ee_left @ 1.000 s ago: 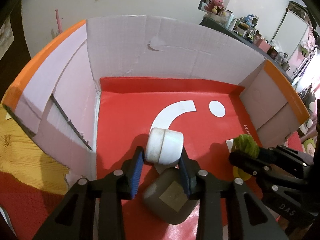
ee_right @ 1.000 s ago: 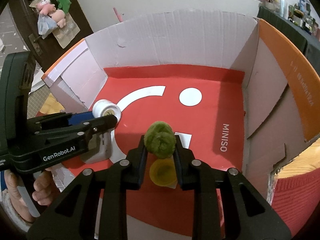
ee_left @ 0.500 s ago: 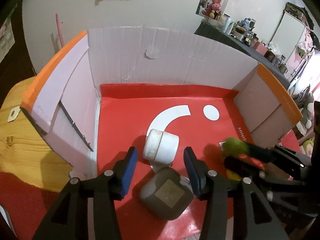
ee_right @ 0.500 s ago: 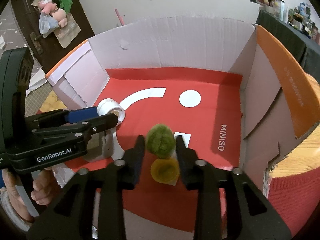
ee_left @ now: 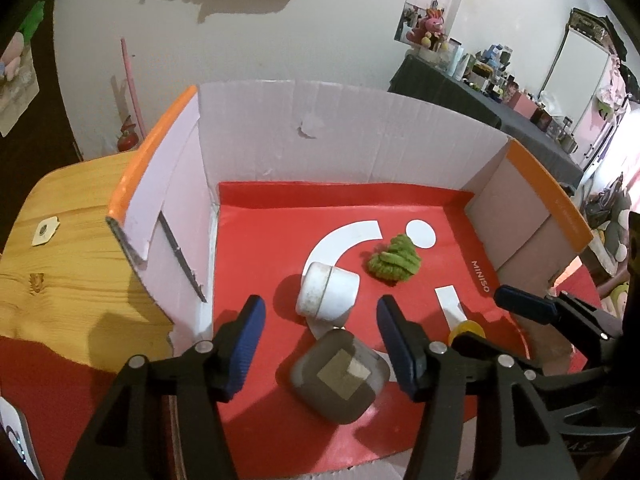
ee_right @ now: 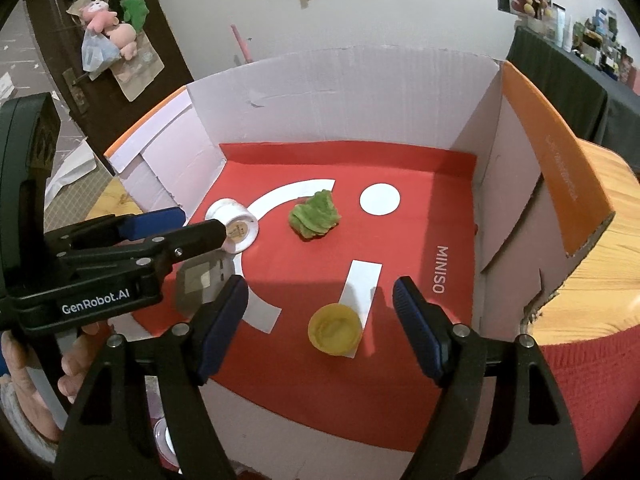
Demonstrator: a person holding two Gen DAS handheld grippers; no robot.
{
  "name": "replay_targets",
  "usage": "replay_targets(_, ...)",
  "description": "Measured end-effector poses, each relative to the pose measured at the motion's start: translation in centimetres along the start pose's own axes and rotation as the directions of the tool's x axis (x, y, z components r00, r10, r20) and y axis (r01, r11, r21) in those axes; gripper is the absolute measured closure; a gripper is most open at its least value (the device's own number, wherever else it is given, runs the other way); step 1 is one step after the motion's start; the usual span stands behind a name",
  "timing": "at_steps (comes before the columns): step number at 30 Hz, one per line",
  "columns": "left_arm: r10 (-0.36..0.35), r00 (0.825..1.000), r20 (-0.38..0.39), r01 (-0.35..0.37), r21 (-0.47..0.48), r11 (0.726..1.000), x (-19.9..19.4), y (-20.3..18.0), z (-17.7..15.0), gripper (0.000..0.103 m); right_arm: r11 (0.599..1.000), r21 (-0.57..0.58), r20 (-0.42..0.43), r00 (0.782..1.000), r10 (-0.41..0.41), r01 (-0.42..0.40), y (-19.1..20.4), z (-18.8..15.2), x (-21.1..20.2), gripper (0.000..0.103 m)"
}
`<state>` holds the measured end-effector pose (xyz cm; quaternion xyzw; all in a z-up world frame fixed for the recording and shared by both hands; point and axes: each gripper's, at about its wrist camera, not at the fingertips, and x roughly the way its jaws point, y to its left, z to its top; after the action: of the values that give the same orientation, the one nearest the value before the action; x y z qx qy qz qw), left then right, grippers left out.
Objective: Organize objects
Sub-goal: 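Lower both items onto the red box floor and open both tools, then withdraw both open tools from the box toward the items on the cloth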
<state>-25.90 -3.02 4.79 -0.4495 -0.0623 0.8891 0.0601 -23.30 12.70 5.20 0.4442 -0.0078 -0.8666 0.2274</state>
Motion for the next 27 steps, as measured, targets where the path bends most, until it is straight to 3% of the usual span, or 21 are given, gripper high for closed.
replay_targets(4, -0.002, 1.000, 0.006, 0.002, -0.002, 1.000, -0.4, -0.1, -0.2, 0.033, 1.000, -0.004, 0.011, 1.000, 0.011, -0.011, 0.2, -0.2, -0.7, 0.028)
replay_targets(9, -0.018, 1.000, 0.017, 0.018, -0.004, 1.000, -1.3, -0.3, -0.4, 0.033, 1.000, -0.021, 0.022, 1.000, 0.019, -0.019, 0.8, -0.5, -1.7, 0.020)
replay_targets(14, -0.013, 0.999, 0.035, 0.013, -0.003, 1.000, -2.5, -0.2, -0.7, 0.029, 0.999, -0.034, 0.036, 0.999, 0.026, -0.024, 1.3, -1.1, -2.9, 0.020)
replay_targets(18, -0.019, 0.999, 0.048, 0.019, -0.007, 1.000, -3.4, -0.1, -0.8, 0.027, 0.998, -0.052, 0.046, 0.999, 0.024, -0.021, 1.9, -1.5, -3.7, 0.011)
replay_targets(27, -0.013, 0.997, 0.082, 0.011, 0.021, 1.000, -5.1, -0.6, -1.5, 0.016, 0.997, -0.065, 0.076, 0.997, 0.033, -0.028, 2.7, -2.3, -5.8, 0.009)
